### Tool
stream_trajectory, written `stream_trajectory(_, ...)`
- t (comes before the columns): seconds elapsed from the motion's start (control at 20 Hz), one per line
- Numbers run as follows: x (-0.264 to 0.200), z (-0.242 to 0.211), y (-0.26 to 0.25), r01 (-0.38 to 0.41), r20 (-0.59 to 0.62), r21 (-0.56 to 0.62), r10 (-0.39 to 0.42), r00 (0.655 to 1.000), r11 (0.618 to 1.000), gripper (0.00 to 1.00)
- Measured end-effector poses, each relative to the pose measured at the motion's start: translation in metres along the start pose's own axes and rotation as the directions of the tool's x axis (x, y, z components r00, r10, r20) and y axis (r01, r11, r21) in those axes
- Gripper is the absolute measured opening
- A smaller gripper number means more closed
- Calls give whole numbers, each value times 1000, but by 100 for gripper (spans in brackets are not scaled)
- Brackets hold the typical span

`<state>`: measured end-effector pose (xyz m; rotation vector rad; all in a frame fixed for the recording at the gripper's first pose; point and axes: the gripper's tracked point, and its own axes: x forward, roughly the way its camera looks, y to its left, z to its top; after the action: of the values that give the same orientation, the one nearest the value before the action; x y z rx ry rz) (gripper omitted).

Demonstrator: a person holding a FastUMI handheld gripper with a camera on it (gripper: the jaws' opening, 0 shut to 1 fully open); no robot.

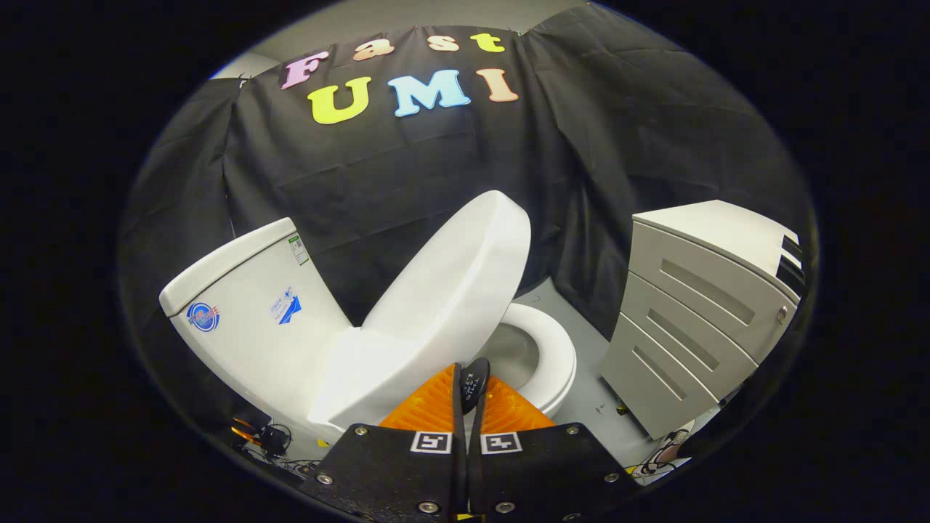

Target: Open the toilet lid.

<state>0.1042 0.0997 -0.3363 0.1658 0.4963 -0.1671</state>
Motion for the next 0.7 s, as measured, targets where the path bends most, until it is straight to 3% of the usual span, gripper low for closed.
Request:
stream_trajectory(0.2, -6, 10, 10, 17, 11, 0, -17, 1000, 1000, 0)
stream_trajectory(0.45, -12, 21, 26, 46, 29, -90, -43, 999, 995, 0)
stream_trajectory(0.7, -17, 29, 40, 61, 54, -50, -58, 997, 997, 0)
